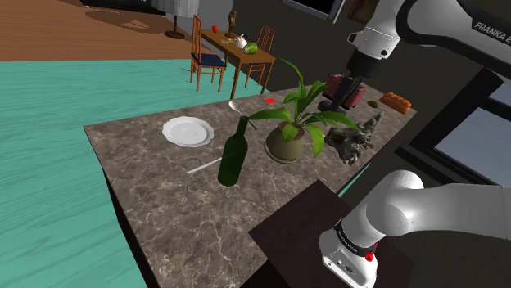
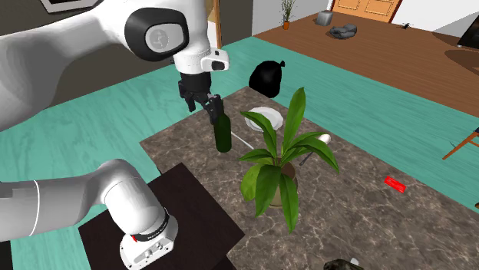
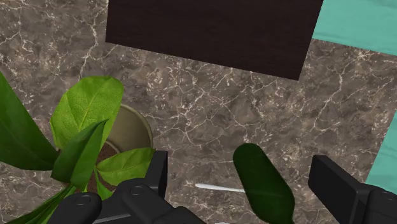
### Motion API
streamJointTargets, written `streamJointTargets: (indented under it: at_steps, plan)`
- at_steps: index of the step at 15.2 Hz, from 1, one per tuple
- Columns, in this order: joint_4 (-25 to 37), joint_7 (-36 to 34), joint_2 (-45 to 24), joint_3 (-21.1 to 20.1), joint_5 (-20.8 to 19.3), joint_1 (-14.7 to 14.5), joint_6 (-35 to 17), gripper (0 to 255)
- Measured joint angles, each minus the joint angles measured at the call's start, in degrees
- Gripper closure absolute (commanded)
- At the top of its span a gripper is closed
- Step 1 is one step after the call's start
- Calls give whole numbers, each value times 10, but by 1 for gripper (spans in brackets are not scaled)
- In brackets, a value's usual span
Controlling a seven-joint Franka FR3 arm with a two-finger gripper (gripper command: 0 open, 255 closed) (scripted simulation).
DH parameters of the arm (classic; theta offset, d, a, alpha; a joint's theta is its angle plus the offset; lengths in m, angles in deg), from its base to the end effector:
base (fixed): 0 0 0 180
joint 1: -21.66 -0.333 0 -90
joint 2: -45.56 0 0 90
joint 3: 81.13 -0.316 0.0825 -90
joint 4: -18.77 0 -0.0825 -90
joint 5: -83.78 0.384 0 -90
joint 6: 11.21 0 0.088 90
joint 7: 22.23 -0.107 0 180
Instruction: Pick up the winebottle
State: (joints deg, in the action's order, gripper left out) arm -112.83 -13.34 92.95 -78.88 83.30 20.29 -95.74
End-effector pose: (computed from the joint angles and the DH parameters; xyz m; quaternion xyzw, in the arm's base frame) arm 0.2857 -0.0101 0.6217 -0.9971 -0.0757 -0.0034 0.0100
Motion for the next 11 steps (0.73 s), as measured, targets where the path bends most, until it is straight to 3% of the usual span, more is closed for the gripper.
streamJointTargets:
  at_steps: [5,11]
  plan:
    - [0,-25,-44,-23,14,-7,-36,0]
    - [28,-75,-151,-70,35,-21,-102,0]
